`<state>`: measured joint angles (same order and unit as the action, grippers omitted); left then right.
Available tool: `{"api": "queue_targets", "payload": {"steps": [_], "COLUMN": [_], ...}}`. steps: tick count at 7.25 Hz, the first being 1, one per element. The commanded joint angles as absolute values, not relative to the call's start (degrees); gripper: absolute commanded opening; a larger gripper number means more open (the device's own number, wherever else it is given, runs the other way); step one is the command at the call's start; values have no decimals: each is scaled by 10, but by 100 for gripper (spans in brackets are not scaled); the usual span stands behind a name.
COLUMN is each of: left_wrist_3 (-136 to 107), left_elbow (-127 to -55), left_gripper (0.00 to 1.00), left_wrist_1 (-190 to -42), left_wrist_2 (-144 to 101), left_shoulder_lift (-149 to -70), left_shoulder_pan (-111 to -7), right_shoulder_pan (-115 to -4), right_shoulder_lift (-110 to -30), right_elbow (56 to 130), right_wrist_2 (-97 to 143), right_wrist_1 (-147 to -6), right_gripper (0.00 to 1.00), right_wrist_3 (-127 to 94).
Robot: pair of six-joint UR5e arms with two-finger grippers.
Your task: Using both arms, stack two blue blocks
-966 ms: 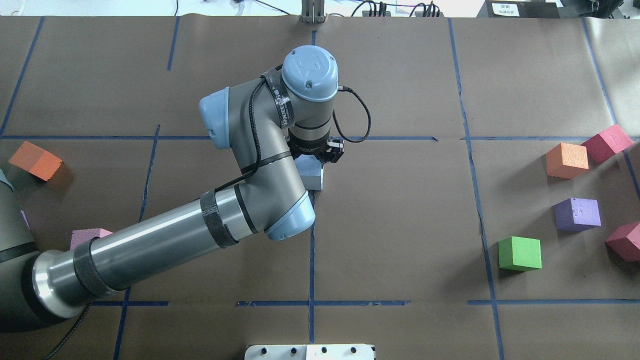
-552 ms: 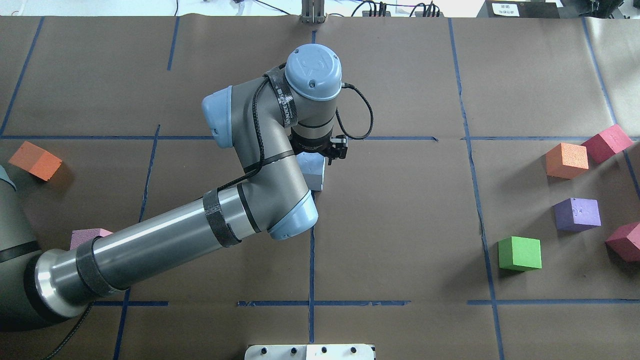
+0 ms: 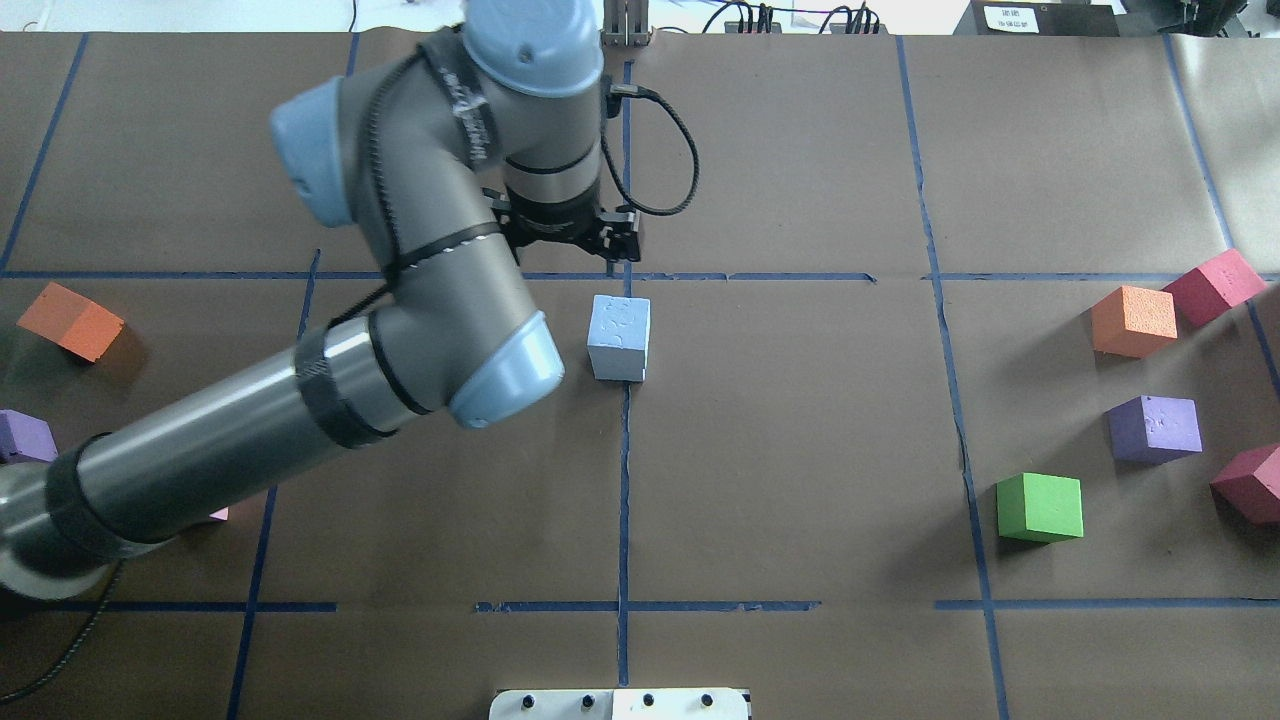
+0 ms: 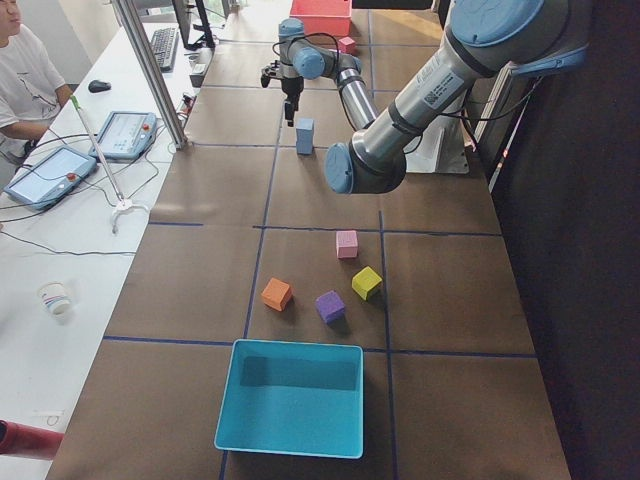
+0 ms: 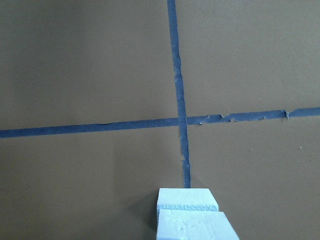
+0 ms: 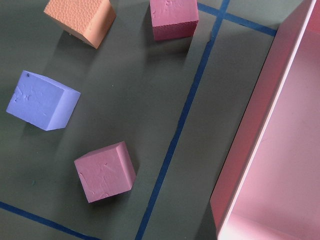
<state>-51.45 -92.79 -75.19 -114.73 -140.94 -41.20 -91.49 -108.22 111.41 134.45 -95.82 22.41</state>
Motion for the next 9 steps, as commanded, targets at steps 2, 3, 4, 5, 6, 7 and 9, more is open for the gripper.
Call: {"api": "queue_targets", "payload": {"steps": [2, 3, 4, 5, 6, 7, 9], "left_wrist_3": [-234, -142, -48, -3, 10, 7, 8], "left_elbow": [-1103, -1095, -1071, -1048, -1038, -1044, -1039], "left_gripper": [100, 100, 100, 100, 100, 100, 100], "left_wrist_1": [-759, -791, -833, -840, -843, -845, -845], "left_wrist_2": [-1212, -1277, -1327, -1345, -1344, -1340, -1339], "left_shoulder_lift": [-1142, -1056, -996, -951, -901, -841, -824], "left_shoulder_pan": [-582, -664, -741, -794, -827, -833, -833], "right_shoulder_pan": [-915, -915, -915, -915, -915, -915, -915], "right_shoulder_lift": [-1083, -1082, -1083, -1083, -1083, -1083, -1083], "right_elbow": [1111, 1111, 1110, 1110, 1110, 1110, 1111], "right_wrist_2": [1339, 1339, 1339, 1338, 1339, 1341, 1344], "right_wrist_1": [-958, -958, -958, -958, -958, -958, -958], "right_gripper": [100, 100, 100, 100, 100, 100, 100], "right_wrist_3": [222, 207, 203, 196, 179, 168, 173]}}
